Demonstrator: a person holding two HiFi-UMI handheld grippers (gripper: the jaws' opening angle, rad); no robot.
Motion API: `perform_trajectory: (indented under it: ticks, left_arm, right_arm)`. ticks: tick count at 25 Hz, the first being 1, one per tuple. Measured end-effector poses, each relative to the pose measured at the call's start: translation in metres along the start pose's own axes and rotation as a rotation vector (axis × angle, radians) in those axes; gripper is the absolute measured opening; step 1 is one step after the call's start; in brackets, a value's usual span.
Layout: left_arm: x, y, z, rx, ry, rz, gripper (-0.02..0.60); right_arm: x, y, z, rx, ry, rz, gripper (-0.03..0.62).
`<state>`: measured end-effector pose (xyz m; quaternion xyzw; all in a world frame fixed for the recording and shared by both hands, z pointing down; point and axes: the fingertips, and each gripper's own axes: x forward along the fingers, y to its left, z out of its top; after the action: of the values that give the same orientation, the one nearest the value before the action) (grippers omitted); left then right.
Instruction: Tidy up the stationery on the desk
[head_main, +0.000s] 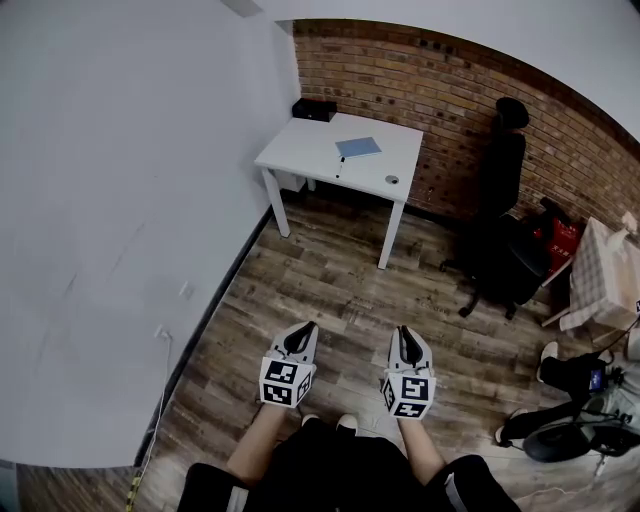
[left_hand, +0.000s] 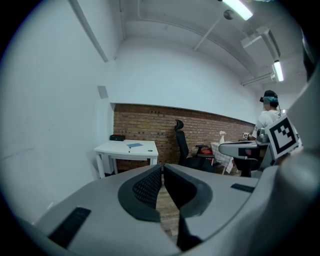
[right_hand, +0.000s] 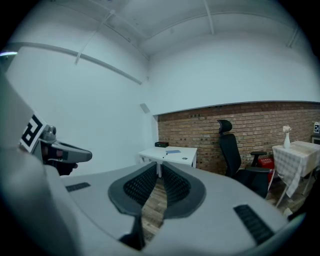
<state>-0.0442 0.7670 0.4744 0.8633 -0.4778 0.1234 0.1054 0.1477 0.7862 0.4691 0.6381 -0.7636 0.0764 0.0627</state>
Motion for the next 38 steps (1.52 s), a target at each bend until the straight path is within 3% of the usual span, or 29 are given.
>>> perform_trajectory:
  ticks: [13,38]
  left_arm:
    - [-0.004,-0.006,-0.002,-0.009,-0.007,0.032,0.026]
    - [0.064,0.029,-0.009,-0.029,0.04,-0.001,0.026]
  right_arm:
    - [-0.006,0.001,-0.01,0.015,0.028,0.022,0.026]
    - [0.066,-0.006,-0.02,0.005,0.082,0.031,0.026]
